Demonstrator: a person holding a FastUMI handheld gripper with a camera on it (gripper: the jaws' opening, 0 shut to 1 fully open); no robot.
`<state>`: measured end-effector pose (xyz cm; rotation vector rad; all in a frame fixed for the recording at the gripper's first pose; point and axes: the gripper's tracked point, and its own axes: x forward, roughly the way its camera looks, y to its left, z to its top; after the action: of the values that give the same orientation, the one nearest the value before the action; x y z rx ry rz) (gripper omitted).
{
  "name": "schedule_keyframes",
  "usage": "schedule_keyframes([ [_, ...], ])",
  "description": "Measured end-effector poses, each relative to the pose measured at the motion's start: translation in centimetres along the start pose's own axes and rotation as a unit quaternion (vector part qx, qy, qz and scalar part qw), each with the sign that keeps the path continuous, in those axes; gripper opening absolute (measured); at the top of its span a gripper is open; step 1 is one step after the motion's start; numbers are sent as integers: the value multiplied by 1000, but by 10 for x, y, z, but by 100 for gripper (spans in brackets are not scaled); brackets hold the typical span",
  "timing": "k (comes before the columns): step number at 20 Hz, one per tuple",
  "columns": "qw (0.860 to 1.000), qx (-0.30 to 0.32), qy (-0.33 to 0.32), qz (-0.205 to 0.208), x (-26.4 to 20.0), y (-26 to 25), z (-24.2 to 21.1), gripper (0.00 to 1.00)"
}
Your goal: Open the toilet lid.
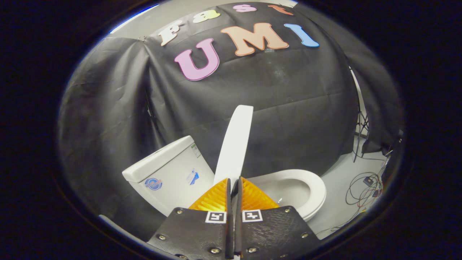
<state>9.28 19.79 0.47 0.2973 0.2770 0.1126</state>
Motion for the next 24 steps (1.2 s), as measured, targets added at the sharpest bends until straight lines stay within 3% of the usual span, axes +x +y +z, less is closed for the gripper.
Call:
schedule_keyframes([
  [5,1000,-5,-12,-10,8,14,5,2],
  [9,996,-72,-20,-43,15,19,2,2],
  [13,997,-62,-22,-41,17,23,2,2],
  [17,991,-119,-18,-56,18,31,0,2],
  [24,993,-111,-12,-45,17,39,-4,2],
])
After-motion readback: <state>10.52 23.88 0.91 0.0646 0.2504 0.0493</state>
